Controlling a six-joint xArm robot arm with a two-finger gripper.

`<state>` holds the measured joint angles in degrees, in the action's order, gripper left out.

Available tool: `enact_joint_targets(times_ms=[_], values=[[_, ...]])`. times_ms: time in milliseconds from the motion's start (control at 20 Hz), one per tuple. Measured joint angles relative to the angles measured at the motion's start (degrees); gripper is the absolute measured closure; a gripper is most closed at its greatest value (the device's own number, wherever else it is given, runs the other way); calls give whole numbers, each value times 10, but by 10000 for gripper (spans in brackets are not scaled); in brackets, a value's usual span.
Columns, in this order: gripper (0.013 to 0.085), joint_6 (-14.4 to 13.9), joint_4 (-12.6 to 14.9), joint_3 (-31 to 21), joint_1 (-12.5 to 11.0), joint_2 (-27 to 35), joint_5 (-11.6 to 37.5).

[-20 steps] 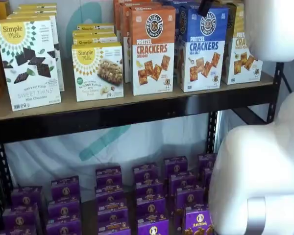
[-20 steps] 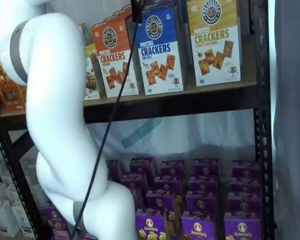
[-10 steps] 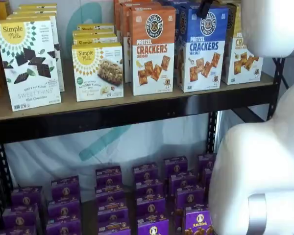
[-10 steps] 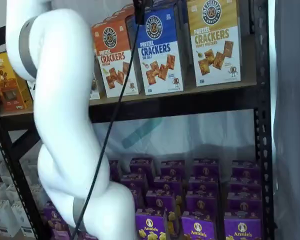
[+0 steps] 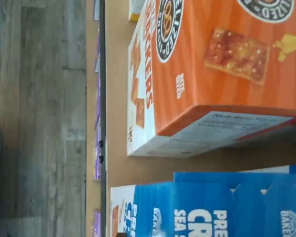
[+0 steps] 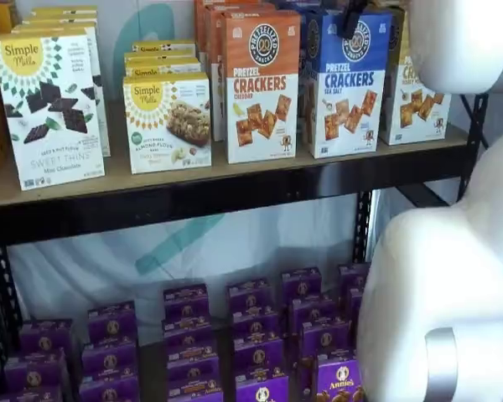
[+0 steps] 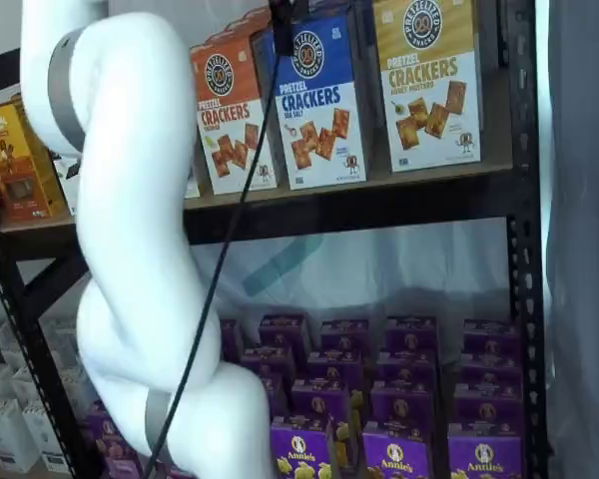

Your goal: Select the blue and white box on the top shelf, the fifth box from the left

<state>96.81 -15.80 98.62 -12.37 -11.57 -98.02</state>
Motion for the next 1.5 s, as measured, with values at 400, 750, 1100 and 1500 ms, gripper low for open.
enact_joint_targets(times_ms=[400, 750, 1100, 1500], values=[[130, -4, 39, 30, 18, 26, -33], [130, -7, 69, 49, 30, 42, -46], [130, -7, 87, 58, 37, 52, -53], [130, -11, 98, 55, 46, 54, -51]])
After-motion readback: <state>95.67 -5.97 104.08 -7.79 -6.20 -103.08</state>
